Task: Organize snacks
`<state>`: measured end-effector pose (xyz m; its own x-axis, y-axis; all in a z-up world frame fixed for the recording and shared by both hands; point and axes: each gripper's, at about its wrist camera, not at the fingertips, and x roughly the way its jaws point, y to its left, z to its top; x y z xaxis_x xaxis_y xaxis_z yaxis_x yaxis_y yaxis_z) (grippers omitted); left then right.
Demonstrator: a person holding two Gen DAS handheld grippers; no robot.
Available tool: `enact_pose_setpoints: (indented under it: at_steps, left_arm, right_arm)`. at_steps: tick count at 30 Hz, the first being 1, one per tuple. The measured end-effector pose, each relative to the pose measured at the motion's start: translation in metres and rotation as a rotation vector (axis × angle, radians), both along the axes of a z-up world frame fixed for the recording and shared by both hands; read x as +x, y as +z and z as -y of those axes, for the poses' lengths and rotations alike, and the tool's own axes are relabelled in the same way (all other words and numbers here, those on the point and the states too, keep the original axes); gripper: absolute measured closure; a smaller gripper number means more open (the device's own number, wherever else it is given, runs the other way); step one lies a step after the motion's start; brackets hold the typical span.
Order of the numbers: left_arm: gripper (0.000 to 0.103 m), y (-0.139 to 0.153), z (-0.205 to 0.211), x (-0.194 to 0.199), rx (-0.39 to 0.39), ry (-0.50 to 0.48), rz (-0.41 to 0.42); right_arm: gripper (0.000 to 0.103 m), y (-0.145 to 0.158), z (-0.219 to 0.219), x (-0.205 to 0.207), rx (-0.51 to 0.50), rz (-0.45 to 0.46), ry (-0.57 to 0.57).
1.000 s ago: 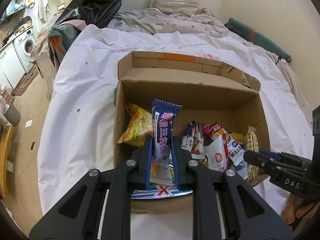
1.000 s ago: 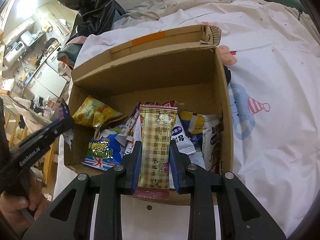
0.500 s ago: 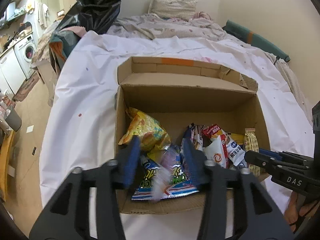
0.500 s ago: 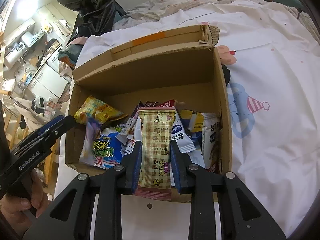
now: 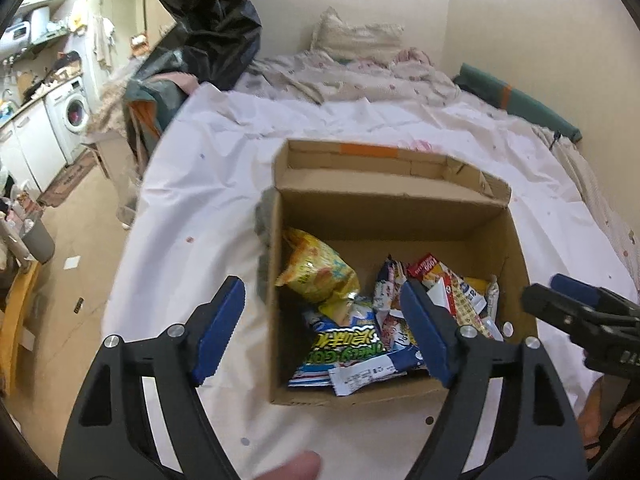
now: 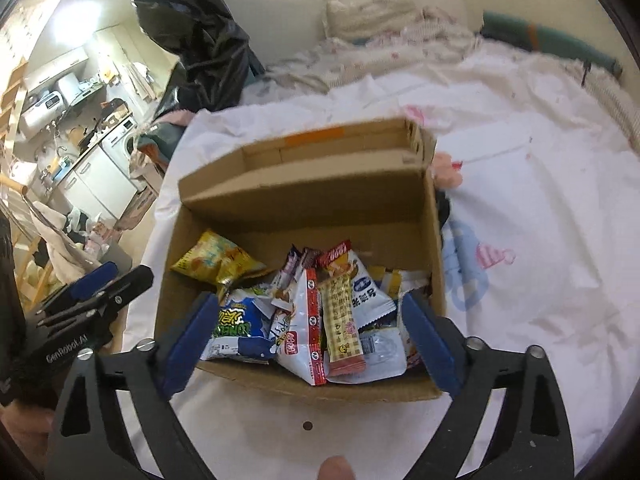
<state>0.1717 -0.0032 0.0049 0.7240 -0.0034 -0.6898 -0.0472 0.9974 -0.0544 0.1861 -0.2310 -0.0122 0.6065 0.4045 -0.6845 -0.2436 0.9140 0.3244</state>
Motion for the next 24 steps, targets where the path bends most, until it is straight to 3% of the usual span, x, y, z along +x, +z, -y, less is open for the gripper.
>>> enact_pose_setpoints:
  at_steps: [5,8,14,24]
  left_arm:
    - [0.025,0.013,-0.009,-0.026,-0.015,0.032,0.048]
    - [0.010,0.017,-0.014,-0.046,-0.011,0.043,0.057]
    - [0.000,0.017,-0.020,-0.076,-0.004,0.058,0.064]
    - [0.000,0.011,-0.021,-0.102,-0.015,0.090,0.081]
  right_arm:
    - [0.001,0.019,0.002,-0.025,0.004,0.067,-0.011]
    - [0.000,0.024,0.003,-0.041,0.002,0.099,-0.014]
    - [0.000,0.016,0.009,-0.060,0.040,0.056,-0.008]
    - [0.000,0.016,0.012,-0.098,-0.037,0.141,-0.077]
